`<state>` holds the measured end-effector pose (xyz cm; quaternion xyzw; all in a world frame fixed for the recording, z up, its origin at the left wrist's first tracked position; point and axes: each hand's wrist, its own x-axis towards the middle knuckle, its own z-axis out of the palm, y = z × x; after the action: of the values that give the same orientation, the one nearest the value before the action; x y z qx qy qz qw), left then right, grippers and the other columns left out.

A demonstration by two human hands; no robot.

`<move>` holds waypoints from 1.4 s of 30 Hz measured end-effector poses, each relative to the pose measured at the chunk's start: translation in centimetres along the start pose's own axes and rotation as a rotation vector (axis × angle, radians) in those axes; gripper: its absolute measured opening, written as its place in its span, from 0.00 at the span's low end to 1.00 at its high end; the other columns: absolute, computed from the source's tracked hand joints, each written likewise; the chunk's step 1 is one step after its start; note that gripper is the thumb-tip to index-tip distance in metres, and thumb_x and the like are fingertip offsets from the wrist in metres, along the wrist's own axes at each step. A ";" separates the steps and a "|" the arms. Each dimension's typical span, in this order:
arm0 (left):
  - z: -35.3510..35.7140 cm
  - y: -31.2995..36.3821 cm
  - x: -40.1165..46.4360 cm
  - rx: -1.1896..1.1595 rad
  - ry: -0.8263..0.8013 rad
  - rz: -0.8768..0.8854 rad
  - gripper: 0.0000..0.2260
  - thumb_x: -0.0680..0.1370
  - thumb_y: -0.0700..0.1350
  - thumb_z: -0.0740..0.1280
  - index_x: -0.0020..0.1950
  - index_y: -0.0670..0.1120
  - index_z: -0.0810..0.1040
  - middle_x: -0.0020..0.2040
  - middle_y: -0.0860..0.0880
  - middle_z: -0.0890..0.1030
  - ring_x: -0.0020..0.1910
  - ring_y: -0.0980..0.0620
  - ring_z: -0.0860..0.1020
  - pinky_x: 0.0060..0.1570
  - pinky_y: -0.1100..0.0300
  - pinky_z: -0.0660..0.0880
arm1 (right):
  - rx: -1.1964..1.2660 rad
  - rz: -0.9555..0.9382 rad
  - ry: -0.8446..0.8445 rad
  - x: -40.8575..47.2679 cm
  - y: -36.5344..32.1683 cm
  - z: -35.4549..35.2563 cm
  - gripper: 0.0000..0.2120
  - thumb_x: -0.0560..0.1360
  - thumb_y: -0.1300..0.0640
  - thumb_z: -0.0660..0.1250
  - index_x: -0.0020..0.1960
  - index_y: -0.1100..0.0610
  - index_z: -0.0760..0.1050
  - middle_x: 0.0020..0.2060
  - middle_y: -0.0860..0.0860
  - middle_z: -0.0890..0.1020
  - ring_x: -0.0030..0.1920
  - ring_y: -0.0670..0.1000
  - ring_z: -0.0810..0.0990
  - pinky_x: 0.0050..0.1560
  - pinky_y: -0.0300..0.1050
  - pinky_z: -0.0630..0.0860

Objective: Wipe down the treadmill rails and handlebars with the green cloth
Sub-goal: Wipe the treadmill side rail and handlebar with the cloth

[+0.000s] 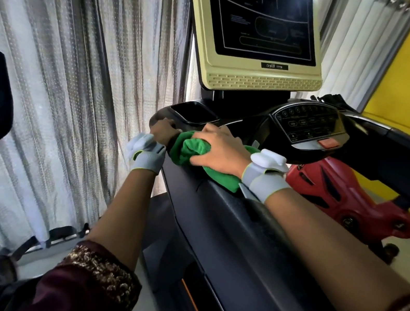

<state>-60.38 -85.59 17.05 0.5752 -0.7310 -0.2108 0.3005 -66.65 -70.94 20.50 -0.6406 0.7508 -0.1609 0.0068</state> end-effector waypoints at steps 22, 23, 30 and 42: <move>-0.5 1.2 -10.2 -0.034 -0.264 0.127 0.21 0.82 0.42 0.56 0.73 0.34 0.61 0.75 0.34 0.59 0.73 0.38 0.61 0.71 0.52 0.60 | 0.075 -0.038 -0.011 -9.6 2.3 -1.8 0.26 0.70 0.44 0.69 0.67 0.46 0.70 0.58 0.47 0.71 0.62 0.55 0.67 0.60 0.56 0.68; -0.5 1.3 -10.8 -0.046 -0.263 0.126 0.21 0.82 0.42 0.55 0.73 0.35 0.61 0.75 0.35 0.58 0.73 0.38 0.61 0.71 0.52 0.60 | 0.066 -0.047 -0.012 -10.5 2.7 -1.7 0.26 0.70 0.44 0.69 0.66 0.46 0.71 0.57 0.46 0.71 0.62 0.55 0.67 0.61 0.58 0.67; -0.2 1.3 -14.4 -0.050 -0.255 0.165 0.18 0.81 0.41 0.58 0.69 0.35 0.67 0.71 0.32 0.64 0.68 0.35 0.67 0.66 0.49 0.65 | 0.130 -0.038 -0.038 -12.8 2.7 -2.4 0.26 0.71 0.46 0.69 0.67 0.46 0.70 0.59 0.47 0.70 0.64 0.55 0.66 0.64 0.61 0.66; 0.5 2.7 -22.2 -0.201 -0.217 0.123 0.19 0.82 0.40 0.52 0.72 0.35 0.60 0.76 0.36 0.55 0.76 0.37 0.55 0.74 0.47 0.55 | 0.143 -0.025 -0.049 -21.0 3.9 -3.3 0.26 0.71 0.48 0.69 0.68 0.50 0.70 0.56 0.46 0.70 0.63 0.51 0.65 0.64 0.58 0.65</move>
<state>-59.18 -63.43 14.10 0.4703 -0.7683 -0.3248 0.2881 -67.31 -49.41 18.57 -0.6514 0.7291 -0.1986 0.0691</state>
